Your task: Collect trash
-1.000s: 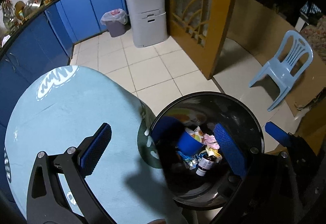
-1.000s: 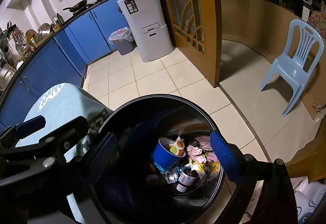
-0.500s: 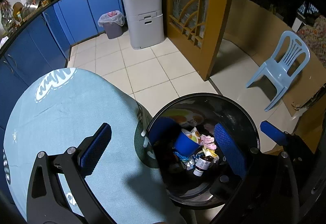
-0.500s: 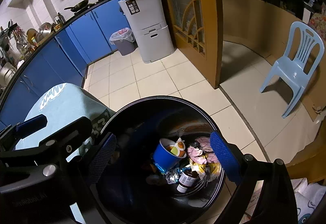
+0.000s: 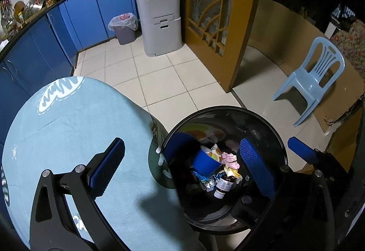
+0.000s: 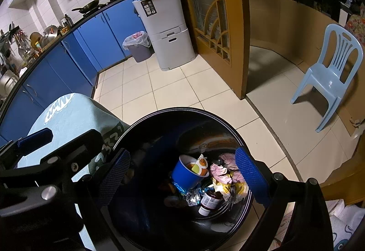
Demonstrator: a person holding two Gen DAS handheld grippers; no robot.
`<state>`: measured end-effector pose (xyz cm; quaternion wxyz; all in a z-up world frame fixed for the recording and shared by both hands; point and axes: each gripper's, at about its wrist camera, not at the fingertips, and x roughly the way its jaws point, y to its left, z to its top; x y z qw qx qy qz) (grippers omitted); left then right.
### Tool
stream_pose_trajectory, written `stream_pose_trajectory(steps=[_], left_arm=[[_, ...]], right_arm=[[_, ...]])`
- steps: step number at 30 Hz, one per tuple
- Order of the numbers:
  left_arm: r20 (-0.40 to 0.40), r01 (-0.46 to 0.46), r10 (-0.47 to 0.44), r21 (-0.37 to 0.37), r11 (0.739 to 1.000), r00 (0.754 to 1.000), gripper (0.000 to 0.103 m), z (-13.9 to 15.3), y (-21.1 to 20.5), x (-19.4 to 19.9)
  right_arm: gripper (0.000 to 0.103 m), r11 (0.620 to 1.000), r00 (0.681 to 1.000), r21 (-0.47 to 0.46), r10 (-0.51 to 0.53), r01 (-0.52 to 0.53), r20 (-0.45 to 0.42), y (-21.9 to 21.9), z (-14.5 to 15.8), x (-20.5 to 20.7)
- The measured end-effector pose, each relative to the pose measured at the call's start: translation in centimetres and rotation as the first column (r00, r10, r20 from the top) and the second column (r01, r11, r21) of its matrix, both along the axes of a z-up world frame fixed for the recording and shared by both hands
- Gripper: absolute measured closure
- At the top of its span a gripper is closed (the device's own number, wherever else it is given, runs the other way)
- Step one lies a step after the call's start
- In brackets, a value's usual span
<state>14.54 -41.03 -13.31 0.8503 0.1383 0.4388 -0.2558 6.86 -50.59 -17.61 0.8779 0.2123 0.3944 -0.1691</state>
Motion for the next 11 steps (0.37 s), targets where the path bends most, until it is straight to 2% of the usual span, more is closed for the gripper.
stream_pose_trajectory(steps=[11], left_arm=[[-0.012,-0.006,0.005,-0.003,1.000,1.000,0.004,0.03,-0.05,-0.06]], right_arm=[[0.012,1.000,1.000,-0.001,-0.001,0.001,0.000,0.02,-0.02,0.01]])
